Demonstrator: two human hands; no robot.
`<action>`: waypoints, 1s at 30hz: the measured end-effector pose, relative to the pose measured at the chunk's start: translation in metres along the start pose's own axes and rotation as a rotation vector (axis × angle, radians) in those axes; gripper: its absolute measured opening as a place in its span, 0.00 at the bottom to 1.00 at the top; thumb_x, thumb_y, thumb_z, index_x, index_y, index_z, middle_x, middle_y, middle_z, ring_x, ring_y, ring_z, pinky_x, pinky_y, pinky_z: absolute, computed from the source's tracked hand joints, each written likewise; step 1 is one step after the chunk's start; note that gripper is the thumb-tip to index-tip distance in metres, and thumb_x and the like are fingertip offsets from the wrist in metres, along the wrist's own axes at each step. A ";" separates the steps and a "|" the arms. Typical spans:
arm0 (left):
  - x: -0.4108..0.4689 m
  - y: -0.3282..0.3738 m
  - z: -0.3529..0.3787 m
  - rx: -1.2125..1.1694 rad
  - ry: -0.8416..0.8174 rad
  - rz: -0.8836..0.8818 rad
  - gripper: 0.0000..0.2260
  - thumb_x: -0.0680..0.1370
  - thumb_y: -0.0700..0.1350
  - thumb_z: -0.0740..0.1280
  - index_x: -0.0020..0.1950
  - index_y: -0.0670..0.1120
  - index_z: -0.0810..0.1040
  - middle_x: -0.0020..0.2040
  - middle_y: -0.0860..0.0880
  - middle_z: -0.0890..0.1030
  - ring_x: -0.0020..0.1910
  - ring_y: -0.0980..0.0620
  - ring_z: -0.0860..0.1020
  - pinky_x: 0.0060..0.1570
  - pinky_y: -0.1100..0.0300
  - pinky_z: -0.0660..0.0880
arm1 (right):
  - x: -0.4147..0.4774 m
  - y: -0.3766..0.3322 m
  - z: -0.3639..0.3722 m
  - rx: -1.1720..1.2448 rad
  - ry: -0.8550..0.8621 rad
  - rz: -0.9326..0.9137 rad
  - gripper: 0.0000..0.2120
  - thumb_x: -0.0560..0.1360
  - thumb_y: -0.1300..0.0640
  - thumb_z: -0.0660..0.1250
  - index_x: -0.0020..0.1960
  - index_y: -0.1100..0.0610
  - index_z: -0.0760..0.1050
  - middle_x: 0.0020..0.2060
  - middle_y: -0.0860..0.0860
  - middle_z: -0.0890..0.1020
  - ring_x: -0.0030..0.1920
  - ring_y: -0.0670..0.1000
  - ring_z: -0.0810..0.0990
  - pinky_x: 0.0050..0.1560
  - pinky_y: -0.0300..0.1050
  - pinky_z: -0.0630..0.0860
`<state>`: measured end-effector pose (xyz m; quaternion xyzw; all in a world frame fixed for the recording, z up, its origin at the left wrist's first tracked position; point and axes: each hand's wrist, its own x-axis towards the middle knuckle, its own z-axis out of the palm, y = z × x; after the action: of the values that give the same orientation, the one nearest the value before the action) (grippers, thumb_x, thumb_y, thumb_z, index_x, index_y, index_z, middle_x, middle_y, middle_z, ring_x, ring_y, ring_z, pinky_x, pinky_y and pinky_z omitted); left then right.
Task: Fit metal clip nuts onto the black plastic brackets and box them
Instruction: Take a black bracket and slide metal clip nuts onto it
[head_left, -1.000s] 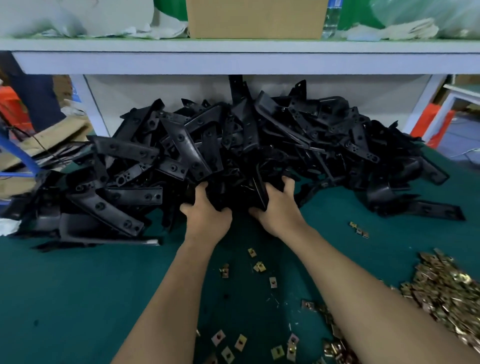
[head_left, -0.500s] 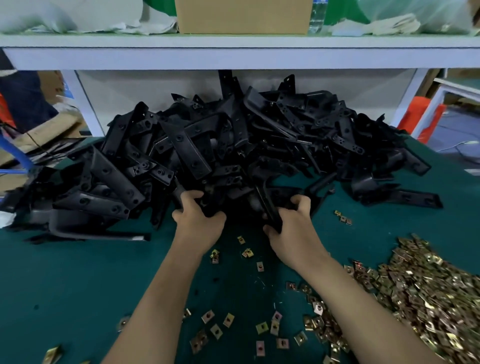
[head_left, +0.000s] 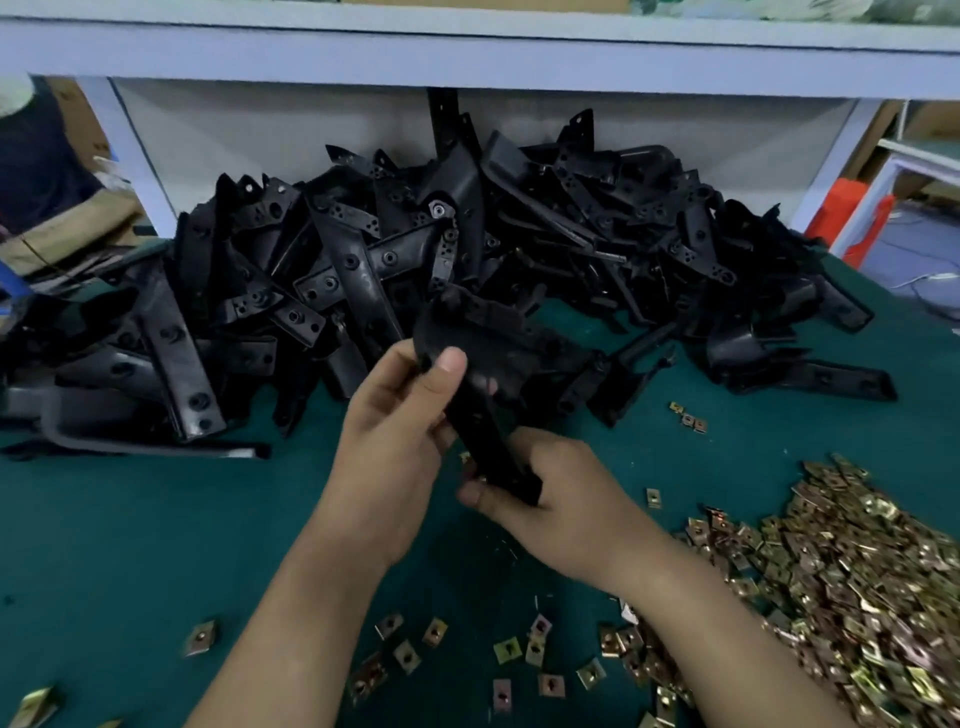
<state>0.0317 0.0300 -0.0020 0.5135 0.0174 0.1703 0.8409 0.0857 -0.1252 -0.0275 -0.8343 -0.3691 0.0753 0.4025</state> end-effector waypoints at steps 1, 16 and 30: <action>0.000 0.002 -0.002 -0.063 0.003 -0.007 0.04 0.75 0.50 0.73 0.44 0.51 0.81 0.44 0.51 0.82 0.48 0.51 0.82 0.51 0.57 0.80 | 0.000 0.000 0.000 -0.021 0.002 -0.015 0.17 0.72 0.35 0.69 0.48 0.49 0.79 0.42 0.46 0.78 0.42 0.44 0.78 0.43 0.44 0.76; -0.004 0.021 -0.033 -0.680 0.060 -0.183 0.29 0.73 0.36 0.76 0.72 0.39 0.71 0.50 0.39 0.80 0.44 0.47 0.83 0.43 0.60 0.82 | -0.008 0.013 -0.016 -0.189 -0.099 0.134 0.03 0.78 0.52 0.70 0.49 0.44 0.81 0.43 0.40 0.78 0.44 0.38 0.76 0.40 0.32 0.72; -0.016 0.025 -0.022 -0.805 -0.216 -0.282 0.24 0.74 0.32 0.66 0.70 0.27 0.71 0.69 0.30 0.75 0.67 0.35 0.77 0.65 0.50 0.77 | -0.017 -0.008 -0.047 -0.088 -0.567 0.067 0.15 0.64 0.41 0.81 0.49 0.40 0.83 0.45 0.39 0.80 0.40 0.40 0.76 0.36 0.35 0.72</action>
<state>0.0053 0.0546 0.0065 0.1524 -0.0686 -0.0076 0.9859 0.0887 -0.1625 0.0063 -0.8083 -0.4423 0.3027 0.2438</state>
